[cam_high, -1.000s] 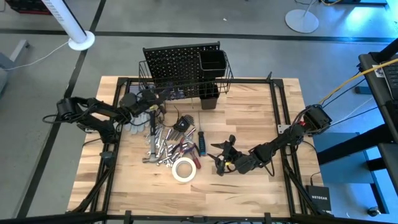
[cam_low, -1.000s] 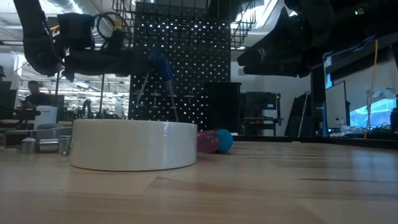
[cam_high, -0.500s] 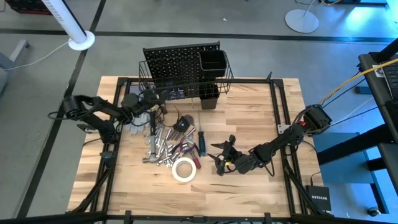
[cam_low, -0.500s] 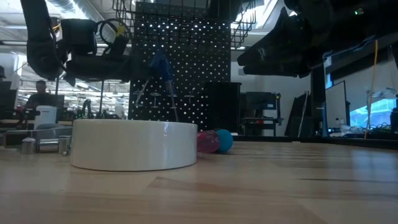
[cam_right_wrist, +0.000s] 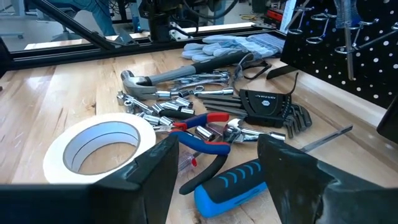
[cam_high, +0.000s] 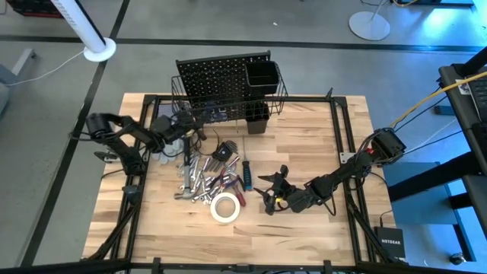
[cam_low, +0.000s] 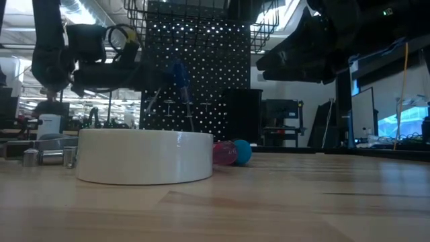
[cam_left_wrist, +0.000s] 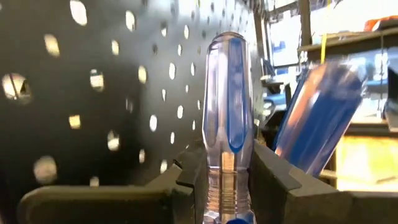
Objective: Hang tools onto peg board
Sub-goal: Hang the blue screwdriver on the pegboard
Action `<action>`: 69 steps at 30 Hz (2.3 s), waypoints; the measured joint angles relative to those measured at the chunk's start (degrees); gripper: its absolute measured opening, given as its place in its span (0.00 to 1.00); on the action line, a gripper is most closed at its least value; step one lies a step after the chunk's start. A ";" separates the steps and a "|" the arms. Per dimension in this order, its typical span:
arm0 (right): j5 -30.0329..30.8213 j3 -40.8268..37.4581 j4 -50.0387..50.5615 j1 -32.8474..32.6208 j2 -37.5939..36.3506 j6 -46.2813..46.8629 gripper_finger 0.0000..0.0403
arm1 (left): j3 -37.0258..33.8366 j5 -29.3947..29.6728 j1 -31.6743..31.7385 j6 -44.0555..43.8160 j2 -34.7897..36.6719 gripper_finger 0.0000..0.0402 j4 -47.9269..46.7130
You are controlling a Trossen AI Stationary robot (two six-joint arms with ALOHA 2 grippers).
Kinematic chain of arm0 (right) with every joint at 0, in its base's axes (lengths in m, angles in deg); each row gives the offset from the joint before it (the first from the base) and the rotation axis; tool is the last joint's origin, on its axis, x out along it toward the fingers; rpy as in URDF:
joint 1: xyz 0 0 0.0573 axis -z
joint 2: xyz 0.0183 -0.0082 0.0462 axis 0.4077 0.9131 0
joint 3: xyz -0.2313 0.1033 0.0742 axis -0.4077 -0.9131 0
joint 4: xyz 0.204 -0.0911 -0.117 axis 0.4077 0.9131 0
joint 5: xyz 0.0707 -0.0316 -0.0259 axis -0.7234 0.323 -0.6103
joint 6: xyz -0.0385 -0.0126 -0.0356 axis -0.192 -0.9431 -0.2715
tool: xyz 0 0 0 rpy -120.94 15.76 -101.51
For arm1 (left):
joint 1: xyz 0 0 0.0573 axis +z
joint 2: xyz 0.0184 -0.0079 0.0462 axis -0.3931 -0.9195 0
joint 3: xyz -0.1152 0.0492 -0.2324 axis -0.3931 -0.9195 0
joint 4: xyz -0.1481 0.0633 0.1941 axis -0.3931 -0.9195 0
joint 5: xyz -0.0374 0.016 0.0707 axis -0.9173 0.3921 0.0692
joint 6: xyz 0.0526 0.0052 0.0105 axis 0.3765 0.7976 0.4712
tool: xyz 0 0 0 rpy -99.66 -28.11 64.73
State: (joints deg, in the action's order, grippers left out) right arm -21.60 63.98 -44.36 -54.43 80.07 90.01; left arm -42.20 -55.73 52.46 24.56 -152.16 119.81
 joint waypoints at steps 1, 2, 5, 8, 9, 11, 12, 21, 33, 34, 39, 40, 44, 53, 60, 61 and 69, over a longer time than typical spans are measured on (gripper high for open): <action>0.00 0.00 0.00 0.00 0.00 0.00 0.55 | 0.00 0.00 -0.26 0.22 0.54 0.19 0.00; 0.00 0.01 0.00 0.00 0.00 0.00 0.55 | -0.04 0.06 -0.57 0.67 1.13 0.19 0.00; -0.02 0.01 0.00 0.00 0.00 0.00 0.55 | -0.34 0.04 -1.31 1.91 2.18 0.19 0.01; 0.00 0.01 0.00 0.00 0.00 0.00 0.55 | -0.35 -0.10 -1.59 1.90 3.04 0.19 0.13; -0.02 0.01 -0.02 0.00 0.00 0.00 0.55 | -0.30 -0.13 -1.59 1.34 3.27 0.19 0.13; 0.00 0.01 -0.07 0.00 0.00 0.00 0.55 | -0.18 -0.09 -1.57 -0.21 3.30 0.19 0.05; 0.00 0.01 -0.22 0.00 0.00 0.00 0.55 | -0.15 -0.20 -1.64 -0.90 3.30 0.19 0.04; -0.66 1.16 -3.62 0.95 0.00 -1.92 0.55 | -0.17 -3.88 -4.44 -0.63 3.35 0.19 -1.13; -3.76 9.31 -4.02 13.44 0.00 -12.96 0.54 | -0.17 -3.98 -5.11 1.61 3.35 0.19 -0.33; -4.75 9.72 -4.15 15.00 0.00 -14.11 0.52 | -0.17 -4.38 -5.11 1.59 3.35 0.19 -0.33; -7.44 9.96 -11.88 20.65 1.37 -18.42 0.33 | -0.18 -5.35 -5.28 1.66 3.35 0.19 -0.31; -7.41 9.94 -15.12 21.22 2.42 -20.05 0.28 | -0.20 -5.36 -5.42 1.93 3.35 0.19 -0.31; -8.00 10.41 -33.43 23.37 9.43 -26.87 0.07 | -0.22 -5.57 -6.67 3.90 3.37 0.19 -0.28; -8.06 20.97 -39.62 28.32 20.51 -31.13 0.04 | -0.24 -5.93 -9.90 6.75 3.39 0.19 -0.68; -6.60 27.74 -34.38 28.18 20.92 -38.05 0.03 | -0.24 -6.05 -10.59 6.77 3.38 0.19 -0.66; -6.52 28.63 -32.66 28.33 20.92 -38.10 0.03 | -0.24 -5.89 -10.57 6.77 3.39 0.19 -0.60; -8.66 31.29 -28.87 28.55 20.87 -38.53 0.01 | -0.24 -5.46 -10.52 6.47 3.48 0.19 -0.07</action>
State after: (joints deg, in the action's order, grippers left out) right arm -30.26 95.26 -73.23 -25.89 100.94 51.48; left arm -42.44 -61.19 41.93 31.03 -148.68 119.74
